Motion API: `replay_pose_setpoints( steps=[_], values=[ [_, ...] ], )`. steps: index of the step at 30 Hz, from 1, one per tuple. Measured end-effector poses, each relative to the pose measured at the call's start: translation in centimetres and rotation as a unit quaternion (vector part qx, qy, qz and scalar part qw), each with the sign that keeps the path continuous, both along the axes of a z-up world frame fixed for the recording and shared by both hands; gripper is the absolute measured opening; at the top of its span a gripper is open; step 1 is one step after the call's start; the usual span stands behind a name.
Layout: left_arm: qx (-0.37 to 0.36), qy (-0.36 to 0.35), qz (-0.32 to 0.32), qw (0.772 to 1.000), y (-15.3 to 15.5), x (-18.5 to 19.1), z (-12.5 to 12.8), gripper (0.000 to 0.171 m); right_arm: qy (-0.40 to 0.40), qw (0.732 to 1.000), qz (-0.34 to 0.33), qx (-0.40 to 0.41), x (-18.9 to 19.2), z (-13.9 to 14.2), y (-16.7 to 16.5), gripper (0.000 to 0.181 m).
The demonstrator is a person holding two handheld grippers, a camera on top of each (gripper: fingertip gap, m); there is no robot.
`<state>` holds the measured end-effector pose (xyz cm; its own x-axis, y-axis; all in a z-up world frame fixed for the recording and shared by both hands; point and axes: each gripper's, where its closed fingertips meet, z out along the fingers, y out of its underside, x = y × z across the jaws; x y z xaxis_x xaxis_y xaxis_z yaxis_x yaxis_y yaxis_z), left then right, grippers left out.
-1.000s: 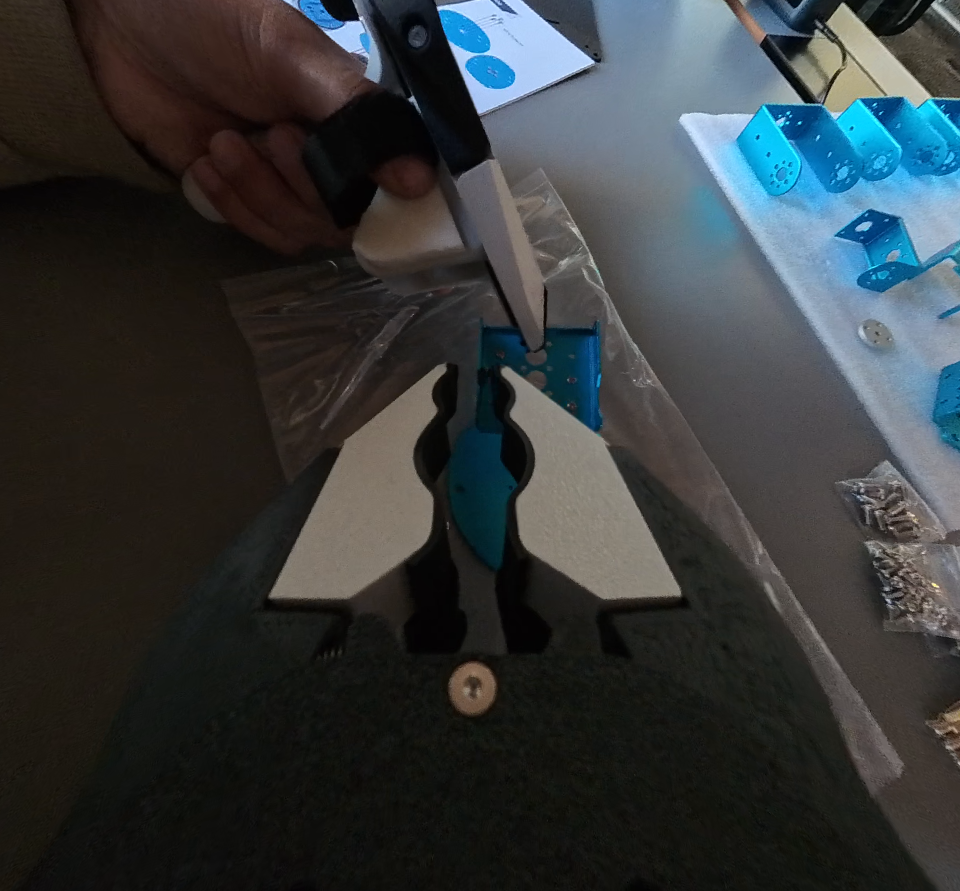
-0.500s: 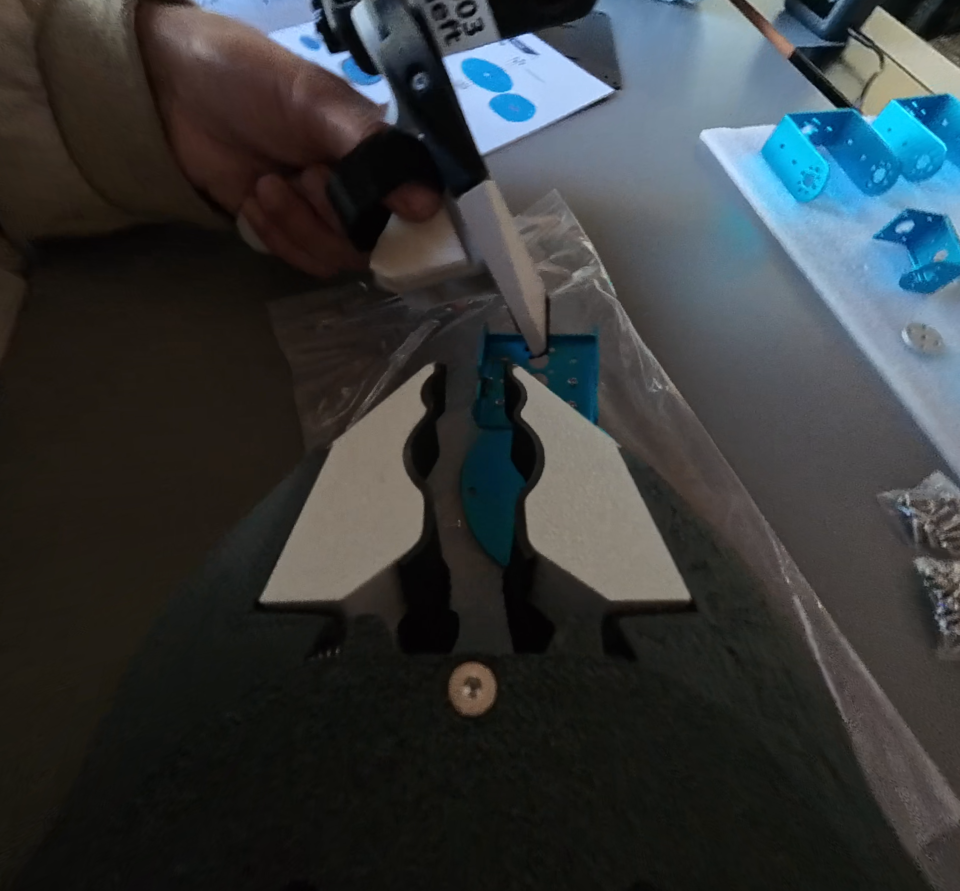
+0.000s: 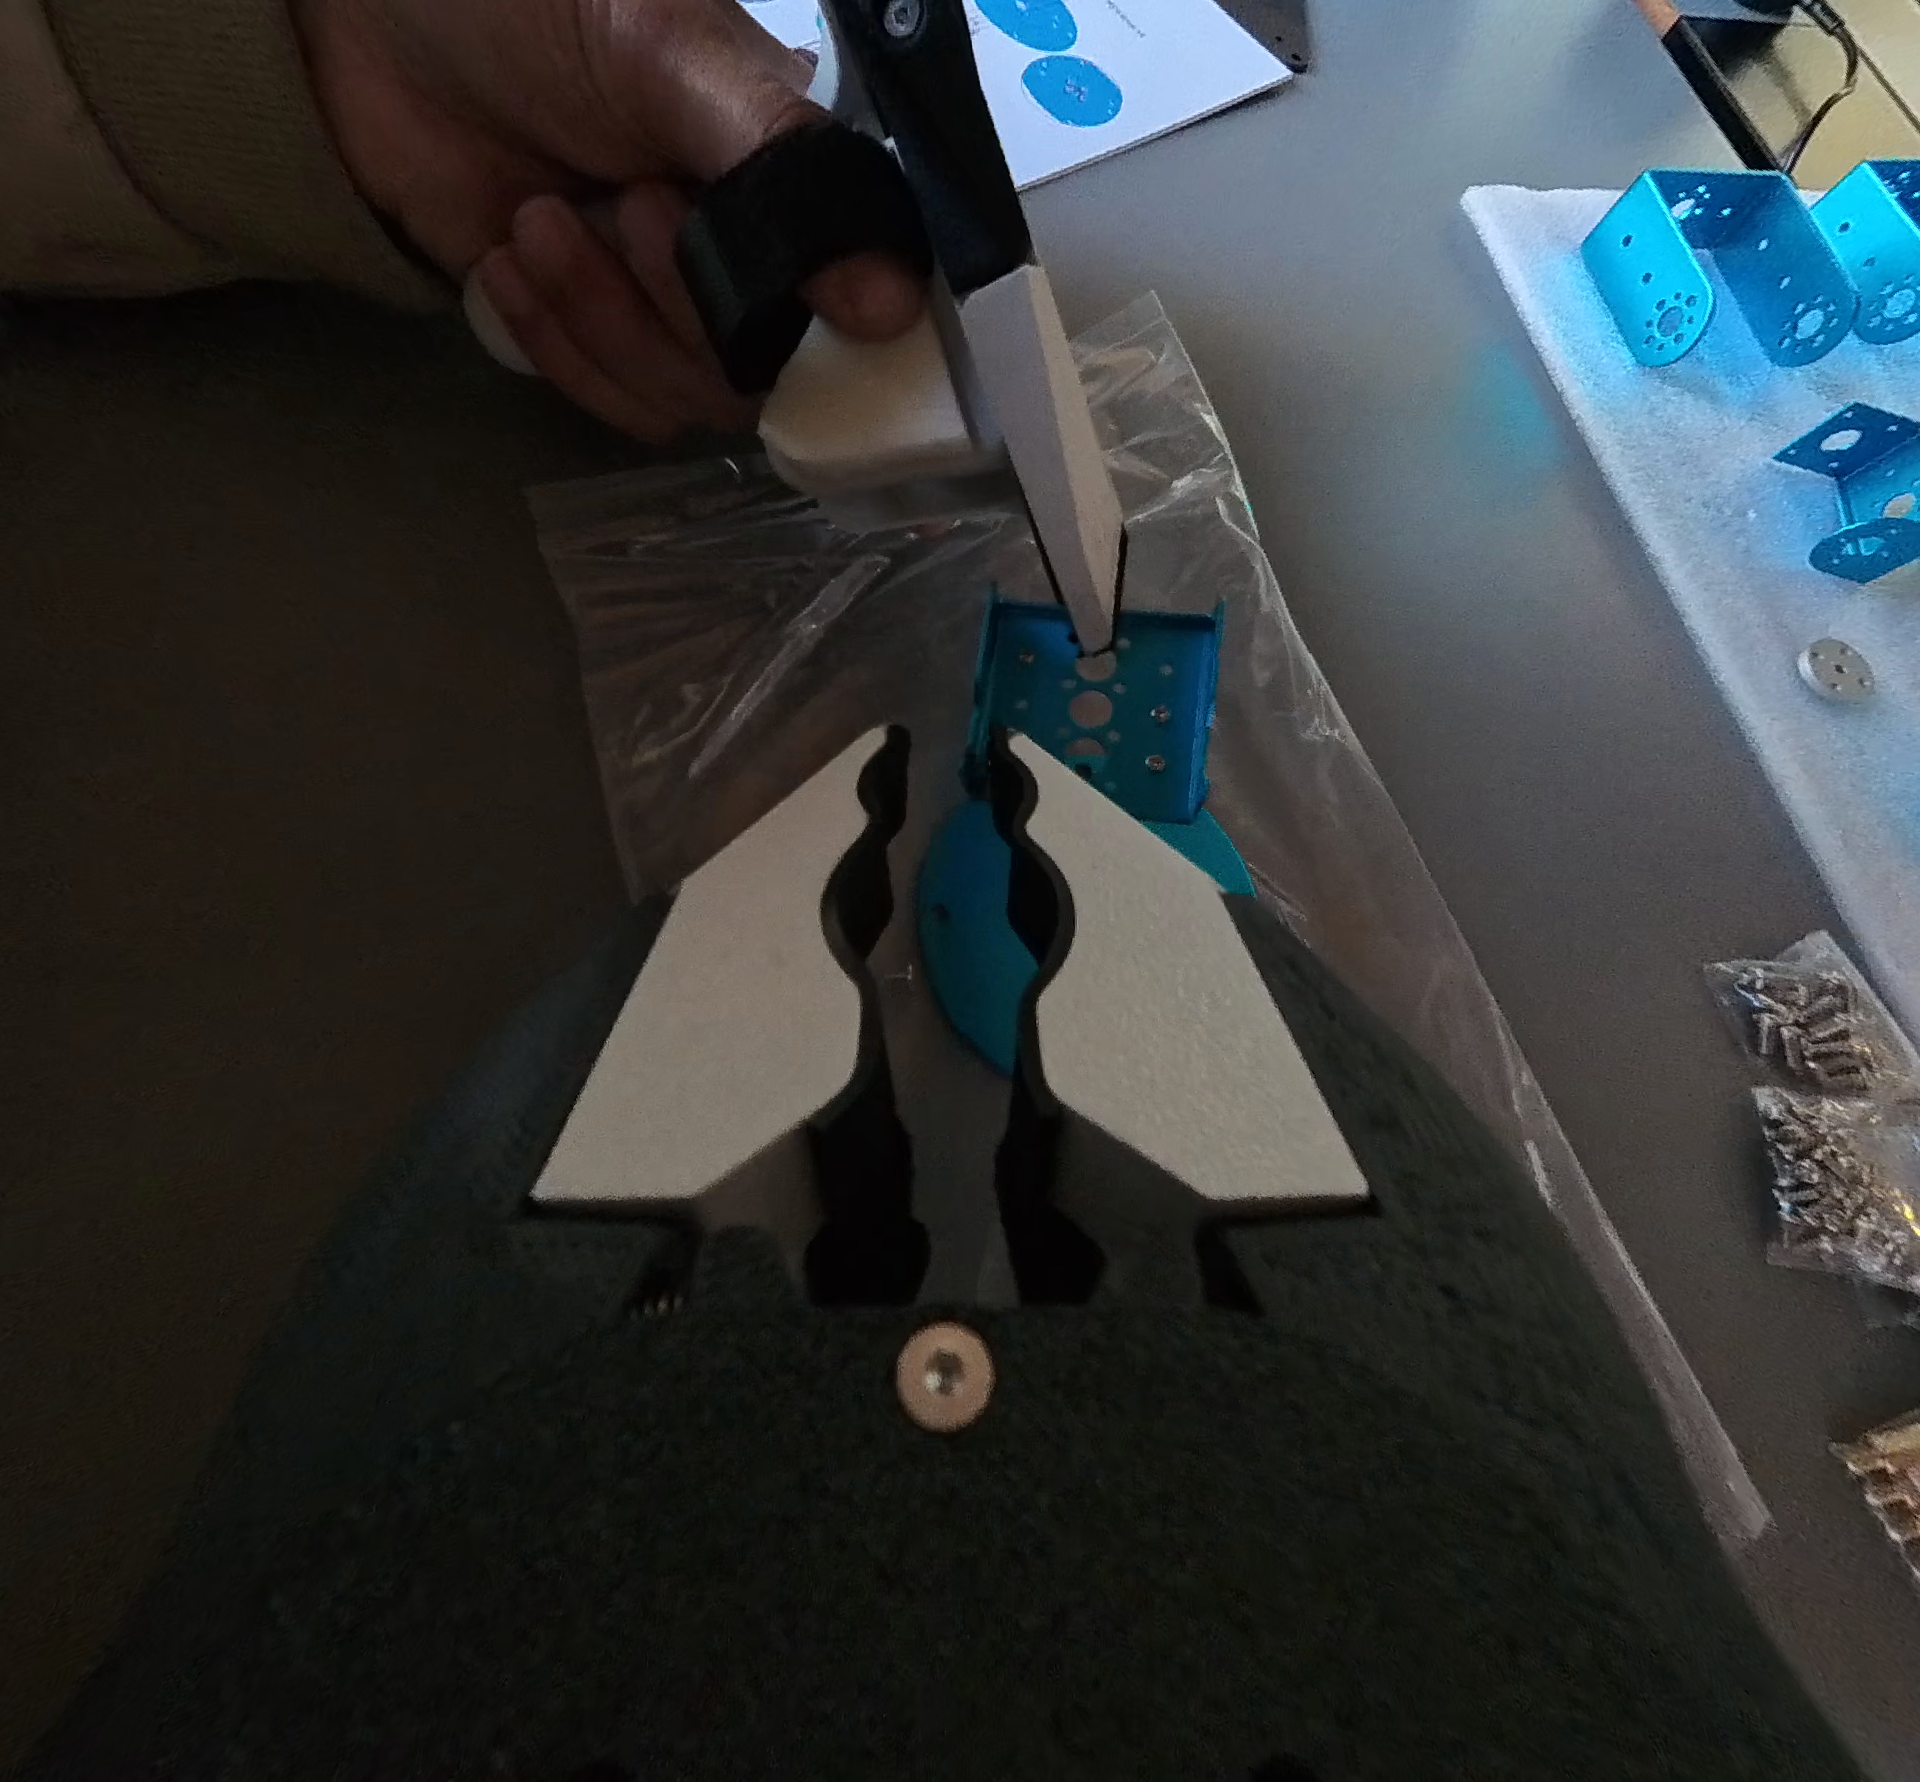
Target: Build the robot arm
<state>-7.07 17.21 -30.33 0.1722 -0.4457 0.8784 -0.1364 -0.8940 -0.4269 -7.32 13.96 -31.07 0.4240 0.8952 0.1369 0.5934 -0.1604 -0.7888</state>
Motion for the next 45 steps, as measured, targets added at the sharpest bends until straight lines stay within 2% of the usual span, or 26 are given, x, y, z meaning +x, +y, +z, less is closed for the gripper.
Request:
replay_pose_setpoints(
  steps=[9, 16, 26, 34, 45],
  values=[
    [0.000, -0.001, 0.002, 1.000, 0.09, -0.03, 0.04, 0.001, 0.006, 1.000, -0.008, 0.016, 0.84, 1.00, 0.07, 0.013],
    [0.000, -0.001, 0.002, 1.000, 0.07, -0.04, 0.03, 0.001, -0.018, 1.000, 0.003, 0.009, 0.72, 0.14, 0.21, 0.015],
    [0.001, 0.000, 0.001, 1.000, 0.05, -0.04, -0.01, 0.001, 0.007, 1.000, 0.008, -0.010, 0.58, 0.82, -0.32, 0.010],
    [0.002, 0.000, 0.000, 1.000, 0.03, -0.03, 0.01, 0.001, 0.005, 1.000, 0.002, 0.008, 1.05, 0.96, 0.02, 0.011],
    [0.002, 0.000, -0.003, 1.000, -0.06, 0.00, 0.02, 0.001, 0.021, 0.999, 0.027, -0.018, 0.66, 0.15, -0.18, 0.014]
  ],
)
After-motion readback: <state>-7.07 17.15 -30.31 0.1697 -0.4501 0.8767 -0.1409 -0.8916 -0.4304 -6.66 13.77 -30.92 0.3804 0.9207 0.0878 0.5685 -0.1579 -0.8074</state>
